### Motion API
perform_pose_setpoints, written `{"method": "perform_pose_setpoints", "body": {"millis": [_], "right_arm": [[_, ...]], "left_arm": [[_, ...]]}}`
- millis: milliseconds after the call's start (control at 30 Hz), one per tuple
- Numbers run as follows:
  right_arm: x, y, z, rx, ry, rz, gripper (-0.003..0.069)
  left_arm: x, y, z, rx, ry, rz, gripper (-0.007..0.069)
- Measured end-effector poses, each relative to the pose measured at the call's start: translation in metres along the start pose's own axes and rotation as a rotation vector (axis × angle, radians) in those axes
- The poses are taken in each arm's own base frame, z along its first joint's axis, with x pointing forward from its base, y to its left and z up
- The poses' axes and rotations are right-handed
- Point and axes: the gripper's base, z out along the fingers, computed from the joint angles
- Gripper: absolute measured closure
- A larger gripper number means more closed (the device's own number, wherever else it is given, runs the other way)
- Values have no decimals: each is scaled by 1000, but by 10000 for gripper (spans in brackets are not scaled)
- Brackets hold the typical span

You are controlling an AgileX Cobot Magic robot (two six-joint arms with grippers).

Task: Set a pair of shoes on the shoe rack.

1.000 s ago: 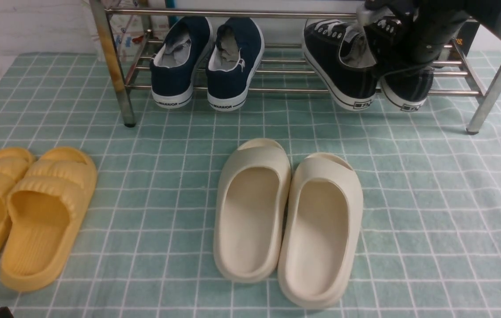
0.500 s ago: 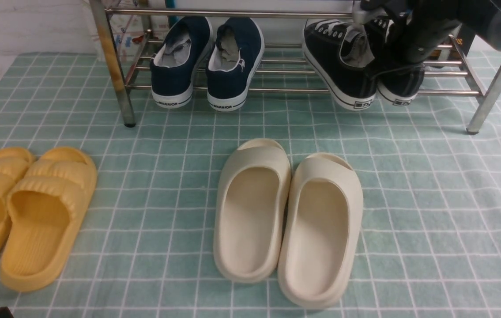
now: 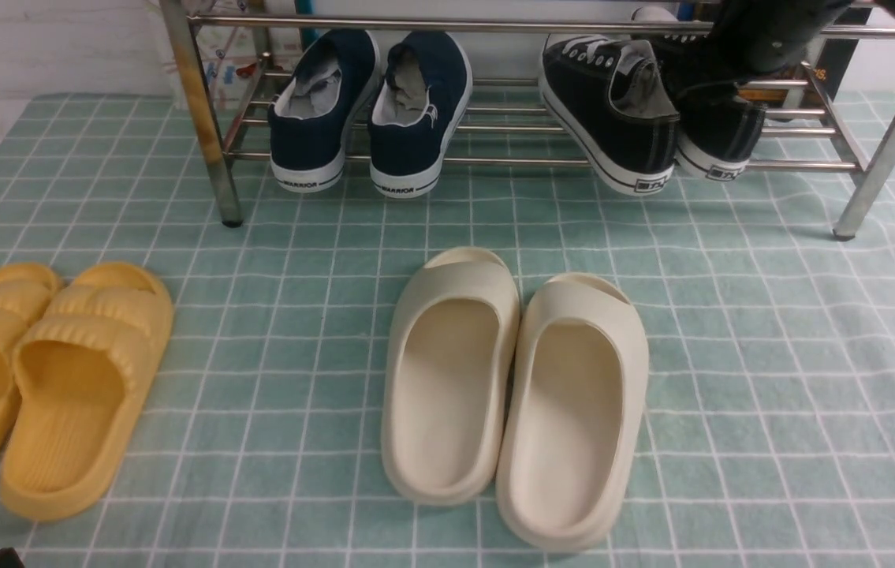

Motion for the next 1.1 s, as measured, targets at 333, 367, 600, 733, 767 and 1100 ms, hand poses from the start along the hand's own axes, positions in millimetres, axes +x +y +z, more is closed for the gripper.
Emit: {"method": "perform_pose_setpoints", "body": {"millis": [333,367,600,733,767,1100], "right_arm": [[1,-5,-92,-7,56,17,436],[2,-5,-99,-5,48,20,485],[21,2,-152,-55,24,61,662],[58,13,-187,-105,57,78,662],[70,16,-196,-112,66,80,662],[193,45,-272,-110,-178,128,659]], "left_arm": [[0,0,0,0,0,0,386],[0,0,0,0,0,0,386],[0,0,0,0,0,0,386],[0,0,0,0,0,0,386],[0,0,0,0,0,0,386],[0,0,0,0,0,0,386]]}}
